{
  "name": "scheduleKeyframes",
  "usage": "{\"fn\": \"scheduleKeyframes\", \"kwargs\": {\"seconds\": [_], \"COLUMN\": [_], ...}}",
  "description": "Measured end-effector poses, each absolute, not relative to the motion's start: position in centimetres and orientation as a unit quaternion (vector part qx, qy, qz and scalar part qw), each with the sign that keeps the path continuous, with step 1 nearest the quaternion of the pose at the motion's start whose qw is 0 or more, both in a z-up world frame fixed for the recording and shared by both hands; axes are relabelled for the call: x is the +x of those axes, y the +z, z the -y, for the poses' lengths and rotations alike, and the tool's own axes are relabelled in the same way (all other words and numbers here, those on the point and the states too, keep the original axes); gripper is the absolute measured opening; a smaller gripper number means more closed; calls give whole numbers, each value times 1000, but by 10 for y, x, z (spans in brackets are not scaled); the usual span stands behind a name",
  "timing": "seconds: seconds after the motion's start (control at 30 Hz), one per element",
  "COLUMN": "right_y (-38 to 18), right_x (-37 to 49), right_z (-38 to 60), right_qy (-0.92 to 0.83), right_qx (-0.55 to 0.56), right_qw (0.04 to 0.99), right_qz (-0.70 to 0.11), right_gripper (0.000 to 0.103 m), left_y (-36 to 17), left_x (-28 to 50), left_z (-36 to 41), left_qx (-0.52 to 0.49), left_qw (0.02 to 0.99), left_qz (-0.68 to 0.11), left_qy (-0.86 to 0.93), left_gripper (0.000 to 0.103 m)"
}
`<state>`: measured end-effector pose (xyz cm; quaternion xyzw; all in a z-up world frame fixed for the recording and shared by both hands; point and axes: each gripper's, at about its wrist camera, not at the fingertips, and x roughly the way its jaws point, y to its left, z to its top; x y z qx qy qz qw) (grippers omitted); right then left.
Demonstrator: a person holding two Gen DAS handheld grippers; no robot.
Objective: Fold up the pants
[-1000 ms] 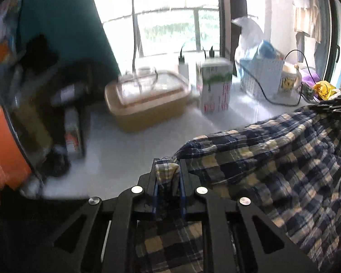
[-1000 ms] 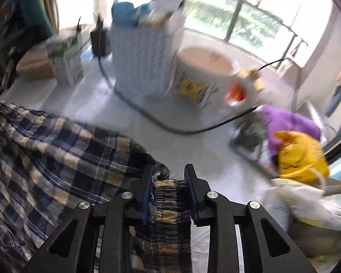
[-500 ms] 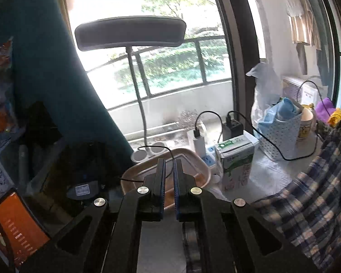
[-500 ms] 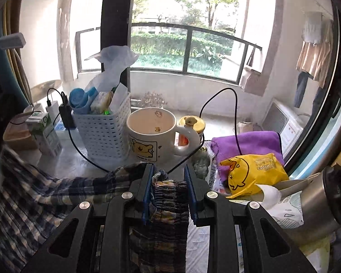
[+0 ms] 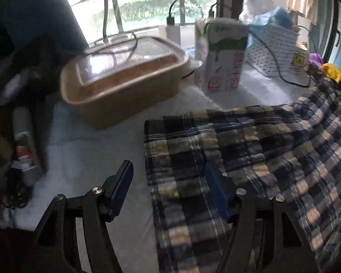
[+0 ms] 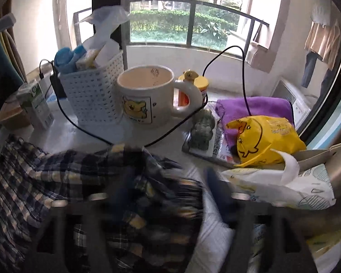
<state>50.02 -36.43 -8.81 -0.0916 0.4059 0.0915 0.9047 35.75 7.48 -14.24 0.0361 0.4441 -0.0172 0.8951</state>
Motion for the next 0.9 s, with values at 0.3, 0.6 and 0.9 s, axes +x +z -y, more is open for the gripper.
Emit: {"fn": "scheduleKeyframes", "kwargs": {"seconds": [0.3,0.6,0.9], "right_y": [-113,-115,-69], "right_x": [516,514,507], "right_z": [373,370,363], "right_qy": [140,156,126], "right_qx": [-49,-38,-65], "right_qw": [884,889,924], "right_qz": [-444,-428,-356], "right_gripper": [70,6,0], "left_y": [-143,-123,-94], "left_x": [362,379,392], "left_z": [-53,-68,-71], "left_qx": [37,51,60], "left_qw": [898,908,921], "left_qz": [-434,-415,-385], "left_qy": [-59,-22,-9], "left_gripper": [5,1,1]}}
